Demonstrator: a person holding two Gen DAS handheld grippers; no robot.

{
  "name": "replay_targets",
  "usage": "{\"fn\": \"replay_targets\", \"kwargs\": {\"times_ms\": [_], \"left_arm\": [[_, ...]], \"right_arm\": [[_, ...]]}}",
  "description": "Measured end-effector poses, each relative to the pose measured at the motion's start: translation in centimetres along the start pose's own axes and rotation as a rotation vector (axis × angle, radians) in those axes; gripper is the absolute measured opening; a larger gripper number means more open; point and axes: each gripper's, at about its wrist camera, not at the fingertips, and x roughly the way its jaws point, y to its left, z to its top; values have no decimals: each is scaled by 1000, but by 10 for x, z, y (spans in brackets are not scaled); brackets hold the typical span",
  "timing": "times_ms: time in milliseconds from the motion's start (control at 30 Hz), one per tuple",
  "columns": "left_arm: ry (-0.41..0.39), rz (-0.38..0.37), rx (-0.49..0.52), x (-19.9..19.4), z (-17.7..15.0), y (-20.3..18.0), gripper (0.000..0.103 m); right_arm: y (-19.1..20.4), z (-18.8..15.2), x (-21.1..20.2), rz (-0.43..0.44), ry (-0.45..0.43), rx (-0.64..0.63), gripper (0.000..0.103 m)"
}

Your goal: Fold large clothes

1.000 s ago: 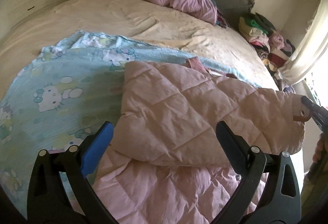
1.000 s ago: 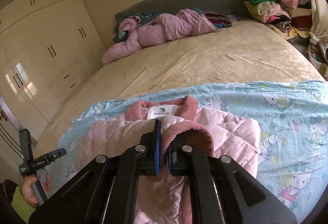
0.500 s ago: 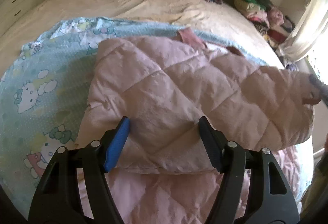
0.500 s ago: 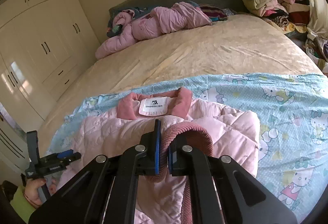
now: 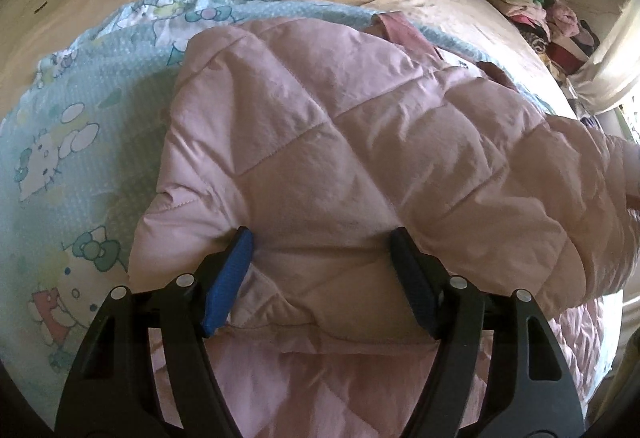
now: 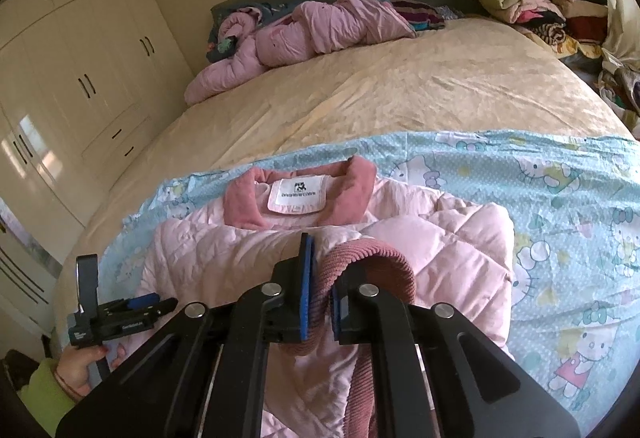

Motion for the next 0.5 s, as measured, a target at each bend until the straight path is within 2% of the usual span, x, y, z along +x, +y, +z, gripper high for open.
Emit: {"fn": "replay_targets", "kwargs": {"times_ms": [100,200,300,400,500], "left_arm": [[-2,0,2,0,0,-1,64],[-4,-3,8,0,-1,-1,64],[-10,-4,14,-1,-2,0,64],[-12,-7,14,-1,-2,0,64],[-12,-6,17,-1,-1,0,64]], "right_arm": [[-5,-2,-5,-13,-2,34,24],[-7,-4,-15,-15,-23,46,28],[-3,-6,-25,-81,-73,24,46],[3,-7,-33,-85,-107,11,49],[19,-11,-25,-75,-85,-41,59]]}}
